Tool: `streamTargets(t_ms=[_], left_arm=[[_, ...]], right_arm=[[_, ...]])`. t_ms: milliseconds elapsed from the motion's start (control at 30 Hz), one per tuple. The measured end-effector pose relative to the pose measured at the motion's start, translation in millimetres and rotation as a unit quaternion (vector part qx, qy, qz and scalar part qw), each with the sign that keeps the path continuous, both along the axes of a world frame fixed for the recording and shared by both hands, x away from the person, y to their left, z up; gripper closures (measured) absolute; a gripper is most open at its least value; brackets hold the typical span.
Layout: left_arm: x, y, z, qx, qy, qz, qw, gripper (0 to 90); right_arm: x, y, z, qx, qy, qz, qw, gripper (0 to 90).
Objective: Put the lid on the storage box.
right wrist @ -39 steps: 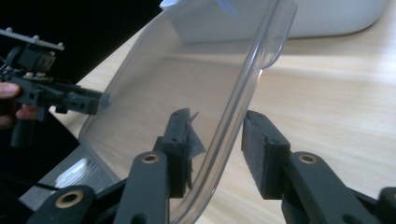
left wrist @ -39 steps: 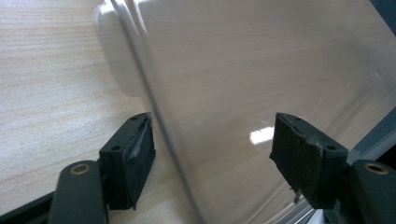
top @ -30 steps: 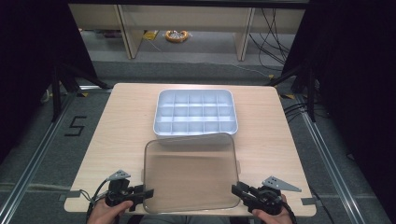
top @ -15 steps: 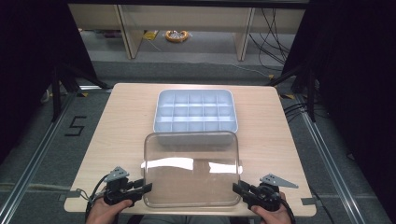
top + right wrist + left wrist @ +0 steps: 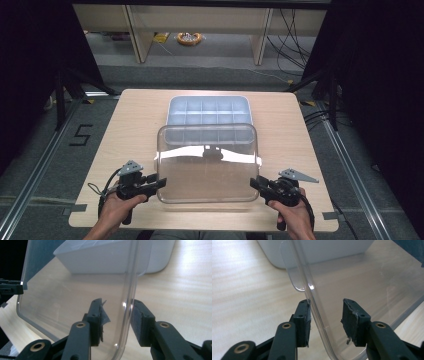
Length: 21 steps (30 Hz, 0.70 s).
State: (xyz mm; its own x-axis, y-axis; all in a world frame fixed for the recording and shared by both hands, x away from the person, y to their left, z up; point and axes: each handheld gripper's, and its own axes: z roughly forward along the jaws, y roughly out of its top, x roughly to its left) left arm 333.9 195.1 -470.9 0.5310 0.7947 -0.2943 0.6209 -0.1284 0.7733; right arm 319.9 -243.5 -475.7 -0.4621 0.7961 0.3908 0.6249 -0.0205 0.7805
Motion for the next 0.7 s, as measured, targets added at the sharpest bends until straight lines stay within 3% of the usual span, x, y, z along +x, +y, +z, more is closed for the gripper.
streamTargets(t_ms=[100, 200, 233, 267, 333, 400, 433, 500, 567, 600, 633, 700], left_arm=[[6.6, -0.5, 4.8, 0.002, -0.003, 0.0, 1.0, 58.3], [16.2, -3.3, 12.7, 0.003, -0.014, 0.004, 0.9999, 58.3], [19.9, -3.8, 16.4, 0.006, -0.014, 0.005, 0.9999, 58.3], [24.1, -4.2, 19.4, 0.004, -0.017, 0.007, 0.9998, 58.3], [35.9, -6.3, 27.6, 0.002, -0.024, 0.018, 0.9996, 58.4], [41.2, -6.8, 31.7, 0.005, -0.027, 0.021, 0.9994, 58.4], [51.1, -6.9, 37.4, -0.001, -0.031, 0.023, 0.9993, 58.6], [56.1, -7.1, 40.2, -0.005, -0.032, 0.029, 0.9991, 58.7], [72.3, -6.6, 48.0, -0.016, -0.029, 0.042, 0.9986, 58.7], [72.3, -6.6, 48.0, -0.016, -0.029, 0.042, 0.9986, 58.5], [77.4, -6.3, 50.3, -0.019, -0.028, 0.044, 0.9985, 58.5], [86.5, -6.3, 55.4, -0.019, -0.028, 0.051, 0.9981, 58.4]], right_arm=[[4.8, 1.4, 5.0, 0.006, 0.002, -0.01, 0.9999, 64.0], [18.8, 0.7, 14.1, -0.009, -0.016, -0.009, 0.9998, 63.2], [20.1, 3.5, 18.2, -0.001, 0.001, -0.021, 0.9998, 63.2], [20.1, 3.5, 18.2, -0.001, 0.001, -0.021, 0.9998, 63.2], [34.6, 1.6, 23.5, -0.011, -0.024, -0.018, 0.9995, 63.1], [37.5, 2.0, 25.4, -0.013, -0.026, -0.021, 0.9994, 63.0], [45.9, 4.0, 31.9, -0.004, -0.025, -0.026, 0.9993, 63.0], [49.7, 4.9, 34.9, -0.003, -0.022, -0.032, 0.9992, 62.8], [64.6, 6.8, 41.8, -0.007, -0.035, -0.037, 0.9987, 62.0], [67.5, 9.1, 46.1, 0.001, -0.025, -0.038, 0.999, 61.8], [67.5, 9.1, 46.1, 0.001, -0.025, -0.038, 0.999, 61.8], [82.9, 9.6, 52.5, -0.01, -0.038, -0.038, 0.9985, 61.6]])
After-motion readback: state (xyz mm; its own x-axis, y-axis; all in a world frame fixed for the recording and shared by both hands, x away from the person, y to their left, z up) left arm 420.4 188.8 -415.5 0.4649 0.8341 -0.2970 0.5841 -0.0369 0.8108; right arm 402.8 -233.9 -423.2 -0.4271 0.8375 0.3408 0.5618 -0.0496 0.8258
